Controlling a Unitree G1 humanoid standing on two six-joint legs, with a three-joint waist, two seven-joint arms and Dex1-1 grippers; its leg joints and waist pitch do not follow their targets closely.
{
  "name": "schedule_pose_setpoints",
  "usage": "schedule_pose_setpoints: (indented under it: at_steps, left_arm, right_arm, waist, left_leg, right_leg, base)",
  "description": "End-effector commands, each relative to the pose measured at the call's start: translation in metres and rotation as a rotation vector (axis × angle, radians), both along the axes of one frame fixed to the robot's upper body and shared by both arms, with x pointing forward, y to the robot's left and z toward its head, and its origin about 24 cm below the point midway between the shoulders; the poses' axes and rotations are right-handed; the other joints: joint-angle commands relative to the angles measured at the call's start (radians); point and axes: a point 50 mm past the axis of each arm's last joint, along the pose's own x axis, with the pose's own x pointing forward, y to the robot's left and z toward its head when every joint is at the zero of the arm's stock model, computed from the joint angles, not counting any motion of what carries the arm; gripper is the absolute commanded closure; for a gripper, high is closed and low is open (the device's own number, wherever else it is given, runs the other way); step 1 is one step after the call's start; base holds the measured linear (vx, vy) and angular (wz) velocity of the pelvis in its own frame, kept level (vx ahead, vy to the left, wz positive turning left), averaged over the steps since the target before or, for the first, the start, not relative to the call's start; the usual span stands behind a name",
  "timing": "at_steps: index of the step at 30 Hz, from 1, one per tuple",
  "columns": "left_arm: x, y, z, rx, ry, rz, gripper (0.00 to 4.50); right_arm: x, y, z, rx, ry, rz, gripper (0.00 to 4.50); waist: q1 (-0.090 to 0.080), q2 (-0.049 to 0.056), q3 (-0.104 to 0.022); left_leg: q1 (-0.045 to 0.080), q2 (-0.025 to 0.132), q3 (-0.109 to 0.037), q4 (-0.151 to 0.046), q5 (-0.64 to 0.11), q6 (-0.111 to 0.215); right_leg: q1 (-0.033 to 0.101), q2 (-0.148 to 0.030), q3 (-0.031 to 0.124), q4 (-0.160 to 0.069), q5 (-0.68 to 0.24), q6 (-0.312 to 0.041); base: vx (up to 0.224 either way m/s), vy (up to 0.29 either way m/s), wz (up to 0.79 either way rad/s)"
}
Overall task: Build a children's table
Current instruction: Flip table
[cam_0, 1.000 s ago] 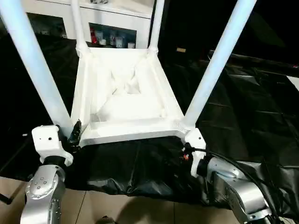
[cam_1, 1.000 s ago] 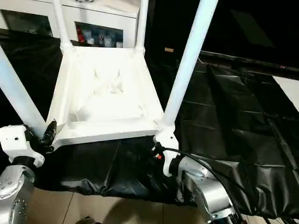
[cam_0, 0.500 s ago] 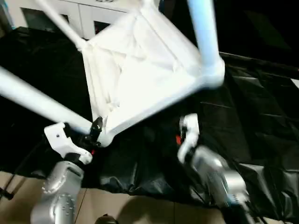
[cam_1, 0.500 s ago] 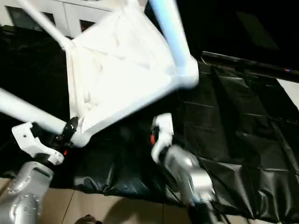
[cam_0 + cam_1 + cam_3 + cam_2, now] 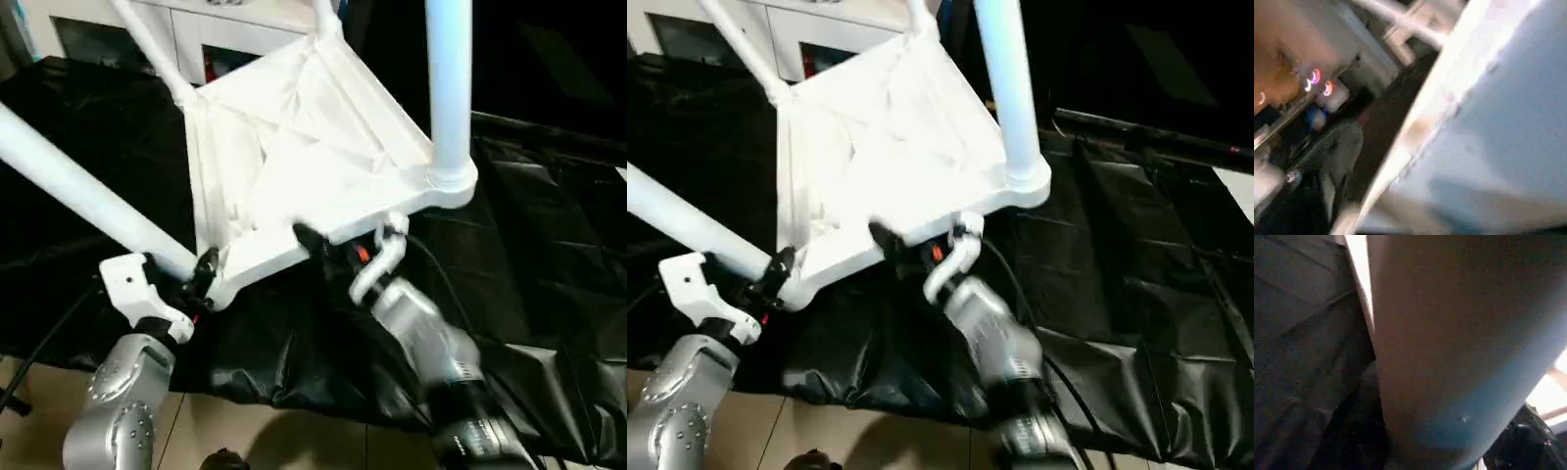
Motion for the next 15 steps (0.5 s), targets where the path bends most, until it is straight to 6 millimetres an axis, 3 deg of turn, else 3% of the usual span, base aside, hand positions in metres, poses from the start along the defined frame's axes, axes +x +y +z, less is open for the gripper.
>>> schedule_pose_setpoints:
  at_steps: [1,4,7,8,10,15]
  left_arm:
    - [0.004,-0.025,0.01,-0.052,-0.052,-0.129,2.35]
    - [0.004,-0.03,0.01,-0.022,-0.054,-0.162,2.35]
    - [0.003,-0.033,0.009,-0.002,-0.055,-0.182,2.35]
    - [0.003,-0.034,0.009,0.006,-0.056,-0.187,2.35]
    - [0.002,-0.035,0.009,0.006,-0.055,-0.189,2.35]
    - [0.002,-0.034,0.008,0.011,-0.058,-0.186,2.35]
  right_arm:
    - [0.01,-0.004,0.001,0.033,0.054,-0.062,0.0]
    - [0.02,-0.002,0.007,0.127,0.099,-0.09,0.0]
    - [0.026,-0.002,0.01,0.188,0.124,-0.092,0.0]
    - [0.028,-0.002,0.011,0.198,0.128,-0.093,0.26]
    - [0.029,-0.001,0.012,0.214,0.134,-0.095,0.36]
    - [0.031,-0.001,0.012,0.241,0.143,-0.093,0.82]
  waist:
    - [-0.007,0.02,-0.051]
    - [-0.007,0.02,-0.041]
    - [-0.007,0.018,-0.039]
    - [-0.006,0.018,-0.043]
    - [-0.008,0.013,-0.044]
    - [-0.008,0.014,-0.048]
  left_leg:
    - [0.014,0.077,-0.034,-0.097,-0.198,-0.076]
    - [0.019,0.076,-0.036,-0.102,-0.317,-0.084]
    - [0.017,0.075,-0.041,-0.102,-0.349,-0.085]
    - [0.016,0.075,-0.043,-0.101,-0.339,-0.084]
    - [0.012,0.076,-0.042,-0.101,-0.314,-0.079]
    - [0.008,0.076,-0.039,-0.099,-0.271,-0.071]
  right_leg:
    - [0.028,-0.111,0.073,-0.066,-0.134,-0.122]
    - [0.018,-0.116,0.075,-0.09,-0.329,-0.088]
    - [0.016,-0.12,0.074,-0.1,-0.429,-0.061]
    - [0.016,-0.121,0.074,-0.1,-0.433,-0.054]
    - [0.017,-0.119,0.073,-0.098,-0.407,-0.058]
    - [0.017,-0.115,0.073,-0.087,-0.327,-0.086]
  base:
    - [0.0,0.0,0.0]
    - [-0.034,-0.004,0.0]
    - [-0.017,-0.004,0.0]
    - [0.0,0.0,0.0]
    - [0.0,0.0,0.0]
    - [0.0,0.0,0.0]
